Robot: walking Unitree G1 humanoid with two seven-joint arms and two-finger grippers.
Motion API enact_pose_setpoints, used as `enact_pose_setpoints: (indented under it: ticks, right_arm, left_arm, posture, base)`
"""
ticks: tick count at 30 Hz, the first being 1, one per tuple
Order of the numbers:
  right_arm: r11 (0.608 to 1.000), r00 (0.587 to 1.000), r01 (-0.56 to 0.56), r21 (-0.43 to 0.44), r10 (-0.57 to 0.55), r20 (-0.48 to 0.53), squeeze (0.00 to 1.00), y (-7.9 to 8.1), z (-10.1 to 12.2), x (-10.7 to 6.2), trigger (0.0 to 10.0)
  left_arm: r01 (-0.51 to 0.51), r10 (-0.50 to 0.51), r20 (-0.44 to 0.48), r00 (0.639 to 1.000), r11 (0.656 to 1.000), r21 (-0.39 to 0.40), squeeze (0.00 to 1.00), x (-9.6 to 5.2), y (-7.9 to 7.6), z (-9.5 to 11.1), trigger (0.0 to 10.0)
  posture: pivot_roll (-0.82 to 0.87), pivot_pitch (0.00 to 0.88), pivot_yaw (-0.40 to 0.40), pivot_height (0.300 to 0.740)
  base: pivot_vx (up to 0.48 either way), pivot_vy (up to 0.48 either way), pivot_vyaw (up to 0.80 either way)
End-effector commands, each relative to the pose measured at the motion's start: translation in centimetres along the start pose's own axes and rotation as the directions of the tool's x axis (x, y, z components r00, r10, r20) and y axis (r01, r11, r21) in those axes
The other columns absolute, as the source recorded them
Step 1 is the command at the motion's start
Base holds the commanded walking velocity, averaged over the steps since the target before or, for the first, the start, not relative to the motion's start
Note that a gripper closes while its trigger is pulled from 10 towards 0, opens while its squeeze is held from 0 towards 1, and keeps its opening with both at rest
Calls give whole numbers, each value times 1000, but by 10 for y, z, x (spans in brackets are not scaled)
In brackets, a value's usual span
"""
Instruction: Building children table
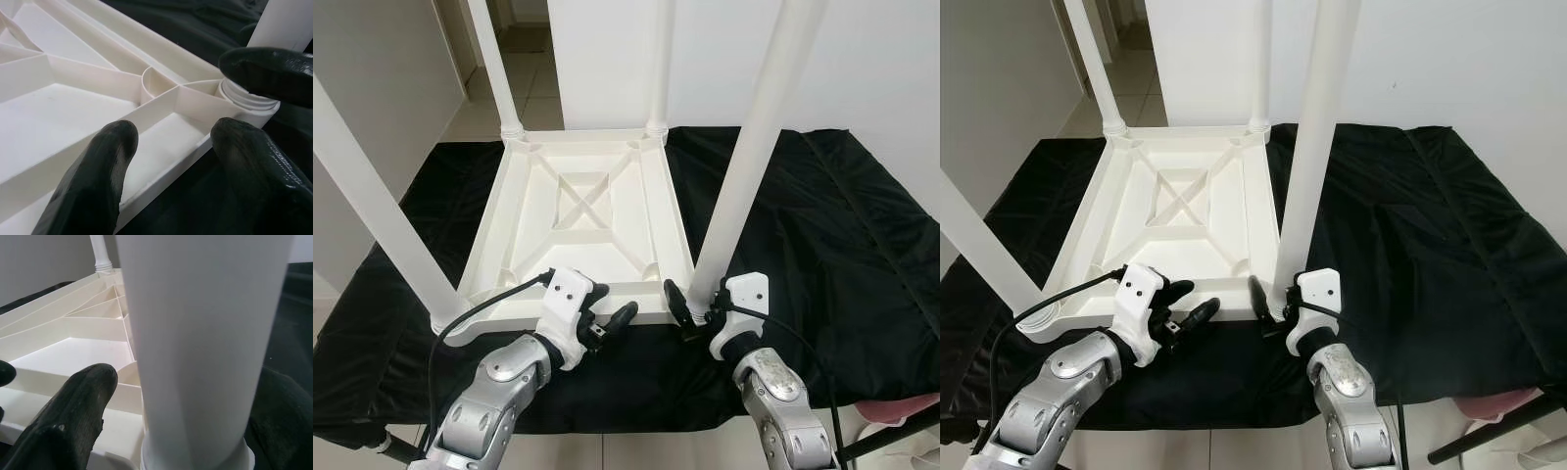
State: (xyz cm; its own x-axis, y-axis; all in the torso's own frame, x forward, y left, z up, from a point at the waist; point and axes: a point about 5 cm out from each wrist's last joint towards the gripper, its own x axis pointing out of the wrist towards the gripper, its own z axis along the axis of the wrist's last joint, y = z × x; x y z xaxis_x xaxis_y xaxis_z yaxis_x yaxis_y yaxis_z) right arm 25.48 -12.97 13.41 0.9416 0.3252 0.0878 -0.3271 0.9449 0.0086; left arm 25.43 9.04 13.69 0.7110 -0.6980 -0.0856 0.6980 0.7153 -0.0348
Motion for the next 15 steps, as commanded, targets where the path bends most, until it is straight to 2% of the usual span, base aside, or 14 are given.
enact_pose_setpoints:
  ticks: [1,8,11,15]
  right_arm:
    - [1000,1000,-9,-9,9,9,0,0,3,-1,10000]
    - [1000,1000,2,-29,-2,22,0,-2,4,4,10000]
    - [1000,999,-3,-25,4,41,0,2,8,6,10000]
    - [1000,999,-11,-27,12,43,0,6,7,6,10000]
  left_arm:
    - [-41,41,-3,999,999,34,0,0,2,9,10000]
    - [-60,61,-6,998,997,40,0,-3,6,15,10000]
    - [-81,82,-11,997,993,86,0,-4,8,17,10000]
    - [-91,92,-2,996,990,104,0,-3,10,20,10000]
  posture:
    - [-15,69,66,740]
    - [1,76,67,740]
    - [0,78,73,740]
    - [-2,80,62,740]
  base:
    - [0,0,0]
    - [0,0,0]
    - [0,0,0]
    - [0,0,0]
